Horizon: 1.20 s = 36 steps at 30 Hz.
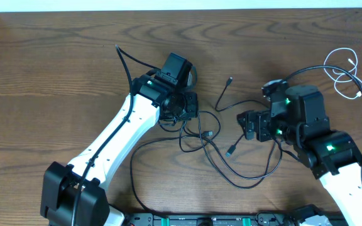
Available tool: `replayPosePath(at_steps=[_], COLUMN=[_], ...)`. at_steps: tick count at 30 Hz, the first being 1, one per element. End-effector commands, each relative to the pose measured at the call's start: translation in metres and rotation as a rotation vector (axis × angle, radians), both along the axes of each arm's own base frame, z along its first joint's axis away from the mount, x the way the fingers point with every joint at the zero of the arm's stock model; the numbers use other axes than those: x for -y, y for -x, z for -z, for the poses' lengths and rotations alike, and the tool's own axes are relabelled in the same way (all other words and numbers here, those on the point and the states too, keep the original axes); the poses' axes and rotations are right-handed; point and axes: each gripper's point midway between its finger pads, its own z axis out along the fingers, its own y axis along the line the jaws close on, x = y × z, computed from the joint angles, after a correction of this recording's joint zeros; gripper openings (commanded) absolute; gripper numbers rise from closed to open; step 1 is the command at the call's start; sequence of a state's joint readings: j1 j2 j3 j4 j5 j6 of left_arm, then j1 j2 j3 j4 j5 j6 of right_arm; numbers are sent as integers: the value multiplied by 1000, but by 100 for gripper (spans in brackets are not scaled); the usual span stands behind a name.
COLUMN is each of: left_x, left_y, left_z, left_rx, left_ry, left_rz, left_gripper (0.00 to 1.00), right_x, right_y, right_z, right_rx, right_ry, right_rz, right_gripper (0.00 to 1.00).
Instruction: Untangle cables
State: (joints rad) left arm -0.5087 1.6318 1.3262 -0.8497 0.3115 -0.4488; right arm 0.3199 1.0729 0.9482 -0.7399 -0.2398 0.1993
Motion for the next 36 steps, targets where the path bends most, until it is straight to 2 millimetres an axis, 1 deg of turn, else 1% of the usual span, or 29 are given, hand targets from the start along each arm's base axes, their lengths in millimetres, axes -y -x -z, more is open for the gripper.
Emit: replayPosePath(at_steps=[1, 2, 5, 8, 12, 14, 15, 19, 23, 25, 26, 27, 28, 29, 30, 31, 32, 34, 36], left_x=[-2, -2, -2, 3, 5, 5, 5, 4, 5, 8, 9, 10, 10, 10, 10, 10, 10, 9, 7], left_y=[1, 1, 2, 5, 7, 7, 7, 9, 10, 12, 13, 13, 13, 13, 13, 13, 13, 13, 11], left_z=[4, 4, 4, 3, 2, 2, 2, 3, 2, 1, 1, 1, 0, 0, 0, 0, 0, 1, 2], left_rx=[-12, -13, -18, -31, -39, -40, -43, -50, -54, -64, -68, -70, -71, -71, -71, -71, -71, -68, -60], left_ry=[-12, -13, -11, 14, 27, 29, 28, 24, 31, 49, 56, 60, 62, 62, 62, 62, 61, 57, 41], left_rz=[-3, -3, -2, 8, 13, 14, 14, 13, 16, 23, 26, 27, 28, 28, 28, 28, 27, 26, 19], left_gripper=[8, 8, 8, 8, 8, 8, 8, 8, 8, 8, 8, 8, 8, 8, 8, 8, 8, 8, 8], right_x=[-13, -18, -41, -55, -72, -80, -84, -87, -92, -94, -95, -96, -98, -100, -101, -103, -105, -110, -108], right_y=[-3, -3, -4, -10, -18, -21, -25, -37, -49, -53, -54, -54, -54, -53, -52, -51, -49, -42, -36], right_z=[7, 11, 21, 32, 55, 66, 78, 104, 123, 129, 130, 129, 128, 123, 118, 111, 100, 73, 40], right_rx=[-20, -30, -42, -37, -32, -30, -35, -48, -50, -47, -44, -41, -39, -32, -28, -23, -17, 10, 66], right_ry=[-5, -11, -50, -44, -10, 5, 27, 76, 79, 78, 75, 67, 56, 40, 23, -3, -45, -126, -177], right_rz=[-102, -127, -253, -323, -409, -444, -455, -444, -443, -442, -443, -448, -454, -461, -466, -467, -468, -490, -508], right_gripper=[89, 89, 87, 85, 82, 80, 77, 73, 71, 64, 59, 49, 30, 7, 1, 1, 1, 1, 1])
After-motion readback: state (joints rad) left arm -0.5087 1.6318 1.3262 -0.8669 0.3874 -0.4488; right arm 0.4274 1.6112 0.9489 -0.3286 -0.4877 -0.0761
